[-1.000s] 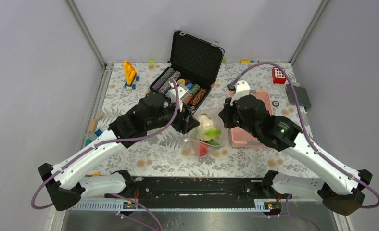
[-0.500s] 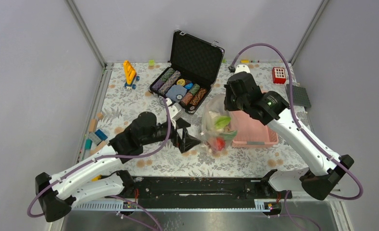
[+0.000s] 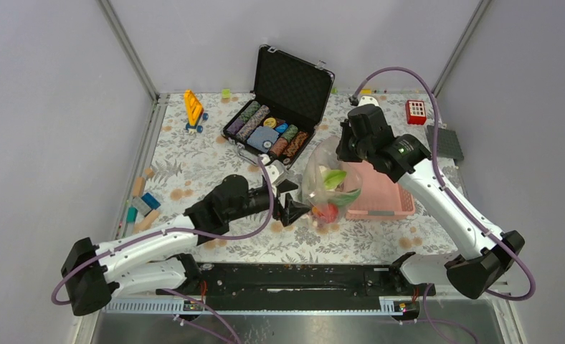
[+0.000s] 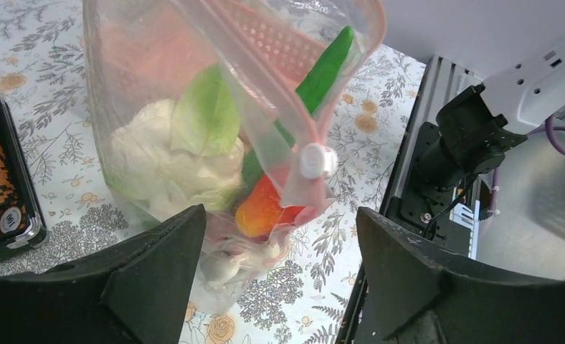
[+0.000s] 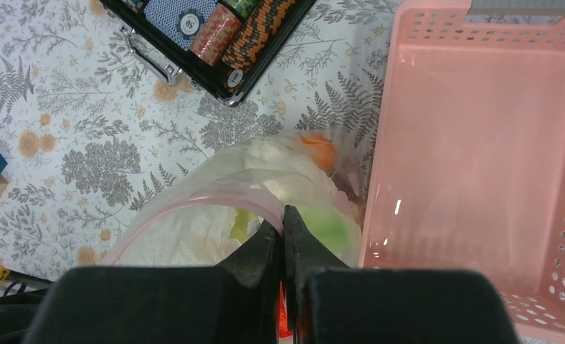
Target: Place the food in the zip-top bag and seal the zipper
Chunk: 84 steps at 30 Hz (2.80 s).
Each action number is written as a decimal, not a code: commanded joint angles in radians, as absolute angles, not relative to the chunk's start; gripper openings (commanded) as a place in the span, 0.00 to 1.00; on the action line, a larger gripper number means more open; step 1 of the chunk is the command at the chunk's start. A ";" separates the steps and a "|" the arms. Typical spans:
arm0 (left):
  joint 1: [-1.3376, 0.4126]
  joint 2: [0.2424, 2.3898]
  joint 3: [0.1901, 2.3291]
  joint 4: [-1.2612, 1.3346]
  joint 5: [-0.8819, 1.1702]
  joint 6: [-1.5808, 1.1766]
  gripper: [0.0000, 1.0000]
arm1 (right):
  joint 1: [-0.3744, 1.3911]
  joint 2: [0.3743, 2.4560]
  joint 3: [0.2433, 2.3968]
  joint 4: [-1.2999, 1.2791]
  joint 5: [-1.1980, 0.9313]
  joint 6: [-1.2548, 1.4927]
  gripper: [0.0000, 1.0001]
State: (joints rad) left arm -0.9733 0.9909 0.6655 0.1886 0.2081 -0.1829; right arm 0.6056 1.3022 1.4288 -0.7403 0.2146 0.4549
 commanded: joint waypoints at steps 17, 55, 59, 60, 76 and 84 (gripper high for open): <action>-0.983 1.129 0.663 0.453 0.310 -0.138 0.65 | 0.566 1.180 1.337 -0.647 0.177 0.486 0.00; -0.995 0.859 0.868 -0.106 0.144 -0.074 0.00 | 0.547 0.912 1.178 -0.449 -0.796 -0.670 1.00; -0.994 0.896 0.985 -0.248 0.133 -0.015 0.00 | 0.549 0.929 1.180 -0.481 -1.091 -0.825 1.00; -0.994 0.913 1.013 -0.278 0.119 -0.017 0.00 | 0.551 0.943 1.185 -0.472 -1.142 -0.824 1.00; -0.996 0.936 1.052 -0.316 0.214 -0.013 0.00 | 0.767 1.137 1.331 -0.549 -0.899 -0.861 0.75; -0.997 0.951 1.050 -0.290 0.250 -0.006 0.00 | 0.779 1.201 1.360 -0.551 -0.904 -0.836 0.69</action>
